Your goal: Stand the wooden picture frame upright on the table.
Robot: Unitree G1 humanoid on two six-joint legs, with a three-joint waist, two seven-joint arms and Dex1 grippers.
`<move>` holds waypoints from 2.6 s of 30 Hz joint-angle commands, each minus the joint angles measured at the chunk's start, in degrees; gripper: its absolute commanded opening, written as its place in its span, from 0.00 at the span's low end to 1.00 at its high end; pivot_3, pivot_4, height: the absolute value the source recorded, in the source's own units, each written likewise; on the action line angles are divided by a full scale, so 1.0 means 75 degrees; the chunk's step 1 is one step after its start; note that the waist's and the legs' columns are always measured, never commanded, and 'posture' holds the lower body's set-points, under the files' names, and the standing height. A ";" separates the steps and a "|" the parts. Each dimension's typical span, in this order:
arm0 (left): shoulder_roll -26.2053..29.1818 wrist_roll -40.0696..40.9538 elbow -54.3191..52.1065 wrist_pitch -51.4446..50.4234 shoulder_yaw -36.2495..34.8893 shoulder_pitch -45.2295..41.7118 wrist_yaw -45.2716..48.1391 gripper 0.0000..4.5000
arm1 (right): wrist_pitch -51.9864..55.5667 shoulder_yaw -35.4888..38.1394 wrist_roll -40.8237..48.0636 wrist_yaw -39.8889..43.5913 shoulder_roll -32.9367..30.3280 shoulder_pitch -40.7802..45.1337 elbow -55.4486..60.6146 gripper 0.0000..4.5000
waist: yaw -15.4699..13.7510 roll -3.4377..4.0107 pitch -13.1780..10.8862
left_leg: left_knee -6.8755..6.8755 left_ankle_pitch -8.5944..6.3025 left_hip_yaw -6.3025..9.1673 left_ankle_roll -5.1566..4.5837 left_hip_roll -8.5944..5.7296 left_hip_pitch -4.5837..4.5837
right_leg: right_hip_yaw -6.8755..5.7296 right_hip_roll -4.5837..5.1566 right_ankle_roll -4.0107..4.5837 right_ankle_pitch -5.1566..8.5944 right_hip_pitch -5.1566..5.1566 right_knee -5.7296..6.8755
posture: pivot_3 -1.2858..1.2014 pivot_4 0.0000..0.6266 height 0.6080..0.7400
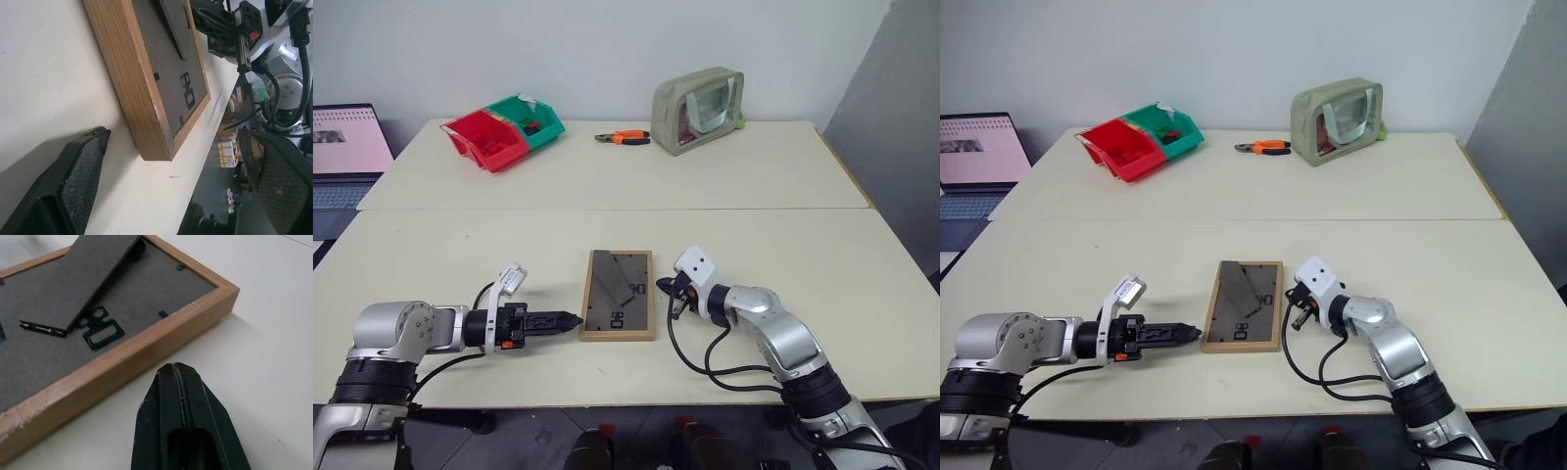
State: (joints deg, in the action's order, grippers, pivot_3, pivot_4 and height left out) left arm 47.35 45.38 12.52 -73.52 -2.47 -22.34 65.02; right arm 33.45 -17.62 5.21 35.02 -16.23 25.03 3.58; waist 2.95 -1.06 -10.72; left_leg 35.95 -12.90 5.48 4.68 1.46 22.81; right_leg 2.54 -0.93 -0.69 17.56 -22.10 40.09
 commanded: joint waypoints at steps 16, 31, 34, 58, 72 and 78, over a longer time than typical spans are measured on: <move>-0.2260 0.0963 -0.2077 -0.1645 -0.1138 0.0728 -0.2267 0.99 | 0.0404 0.0042 -0.0201 -0.0695 0.0641 0.0107 -0.0017 0.00 | -0.0076 0.0030 0.0032 | 0.0004 0.0001 0.0004 -0.0002 0.0003 0.0007 | 0.0004 0.0014 -0.0001 -0.0009 0.0005 -0.0005 | 0.52 0.24 1.00; -0.3582 0.1189 -0.2622 -0.1966 -0.1951 0.0676 -0.3806 0.95 | 0.0767 0.0148 -0.0088 -0.0797 0.0842 0.0194 0.0076 0.00 | -0.0096 0.0028 0.0033 | 0.0007 0.0002 0.0003 0.0000 0.0001 0.0005 | 0.0004 0.0013 -0.0007 -0.0007 0.0008 -0.0008 | 0.52 0.24 1.00; -0.3752 0.1125 -0.2672 -0.1772 -0.2117 0.0691 -0.4121 0.84 | 0.0783 0.0167 -0.0080 -0.0786 0.0836 0.0201 0.0098 0.00 | -0.0094 0.0028 0.0033 | 0.0007 0.0002 0.0002 0.0000 -0.0001 0.0005 | 0.0004 0.0013 -0.0008 -0.0006 0.0008 -0.0009 | 0.52 0.24 1.00; -0.1107 0.0123 -0.2335 0.0809 -0.1068 -0.1399 -0.2439 0.29 | 0.0888 0.1724 0.1319 0.1161 -0.0952 0.1201 0.0077 0.14 | -0.0080 -0.0011 0.0000 | 0.0000 0.0007 -0.0002 0.0015 -0.0024 0.0021 | 0.0003 -0.0002 -0.0013 -0.0003 -0.0012 -0.0018 | 0.52 0.24 1.00; 0.0176 -0.2206 -0.0531 0.4038 0.0849 -0.2859 0.0212 0.29 | 0.1017 0.1773 0.3106 0.2589 -0.0412 0.3329 -0.0180 0.84 | 0.0019 -0.0010 -0.0020 | -0.0033 0.0002 -0.0002 0.0016 -0.0014 0.0036 | -0.0006 -0.0003 0.0013 -0.0010 -0.0031 -0.0036 | 0.52 0.24 1.00; 0.0080 -0.2459 -0.0310 0.4260 0.0871 -0.3000 0.0506 0.29 | 0.0262 0.1307 0.2581 0.2544 0.0082 0.3717 -0.0977 0.92 | 0.0037 -0.0009 -0.0021 | -0.0028 0.0002 -0.0001 0.0015 -0.0014 0.0037 | -0.0007 -0.0003 0.0014 -0.0010 -0.0033 -0.0028 | 0.52 0.24 1.00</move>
State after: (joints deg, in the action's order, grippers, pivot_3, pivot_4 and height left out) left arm 47.50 27.13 10.52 -43.24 5.35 -42.88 67.59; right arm 38.21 -7.70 25.60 53.98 -15.85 51.20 -3.00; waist 3.23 -1.13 -10.87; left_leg 35.74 -12.89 5.48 4.79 1.35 23.09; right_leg 2.49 -0.95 -0.59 17.49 -22.34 39.88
